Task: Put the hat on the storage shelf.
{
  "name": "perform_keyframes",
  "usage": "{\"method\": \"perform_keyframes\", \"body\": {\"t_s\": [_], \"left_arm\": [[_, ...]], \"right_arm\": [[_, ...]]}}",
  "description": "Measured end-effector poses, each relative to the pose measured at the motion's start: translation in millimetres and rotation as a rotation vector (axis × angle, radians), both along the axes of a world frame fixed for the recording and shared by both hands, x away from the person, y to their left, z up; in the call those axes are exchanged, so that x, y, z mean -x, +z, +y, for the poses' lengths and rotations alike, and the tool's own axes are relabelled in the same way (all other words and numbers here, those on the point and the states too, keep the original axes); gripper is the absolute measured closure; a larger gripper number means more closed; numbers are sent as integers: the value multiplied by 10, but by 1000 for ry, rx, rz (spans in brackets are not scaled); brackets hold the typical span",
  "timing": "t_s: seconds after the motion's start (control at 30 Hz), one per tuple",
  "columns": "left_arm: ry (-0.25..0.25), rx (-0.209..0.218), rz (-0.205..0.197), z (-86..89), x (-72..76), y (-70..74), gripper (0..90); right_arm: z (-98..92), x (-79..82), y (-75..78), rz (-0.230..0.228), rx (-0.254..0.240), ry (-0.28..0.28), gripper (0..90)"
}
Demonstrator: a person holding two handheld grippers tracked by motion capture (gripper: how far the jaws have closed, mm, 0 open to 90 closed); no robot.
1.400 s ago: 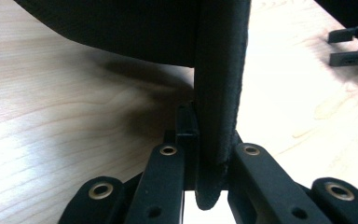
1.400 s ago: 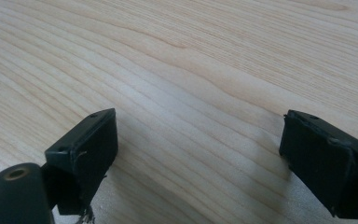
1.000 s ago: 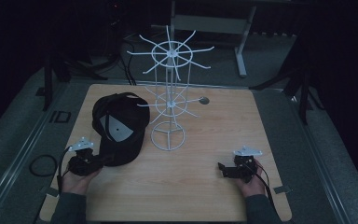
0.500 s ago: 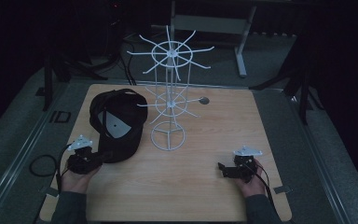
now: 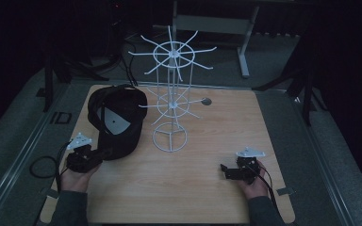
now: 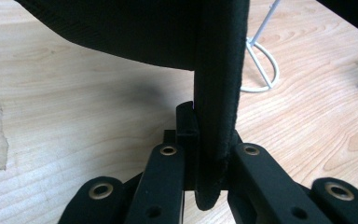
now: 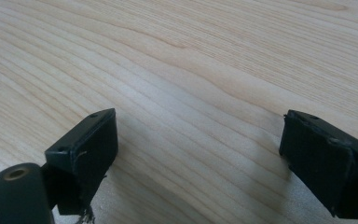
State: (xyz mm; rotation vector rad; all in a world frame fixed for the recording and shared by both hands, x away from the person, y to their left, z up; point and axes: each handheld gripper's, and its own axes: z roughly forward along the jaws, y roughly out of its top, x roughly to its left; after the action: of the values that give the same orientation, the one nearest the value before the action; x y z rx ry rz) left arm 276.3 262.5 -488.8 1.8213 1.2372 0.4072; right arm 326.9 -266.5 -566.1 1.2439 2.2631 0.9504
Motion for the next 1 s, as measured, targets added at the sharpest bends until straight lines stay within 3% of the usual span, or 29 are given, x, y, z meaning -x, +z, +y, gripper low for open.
{"method": "perform_keyframes", "body": {"t_s": [1.0], "left_arm": [[39,4,-68,-5,-10,199,867]], "right_arm": [[0,0,0,0,0,1,113]]}}
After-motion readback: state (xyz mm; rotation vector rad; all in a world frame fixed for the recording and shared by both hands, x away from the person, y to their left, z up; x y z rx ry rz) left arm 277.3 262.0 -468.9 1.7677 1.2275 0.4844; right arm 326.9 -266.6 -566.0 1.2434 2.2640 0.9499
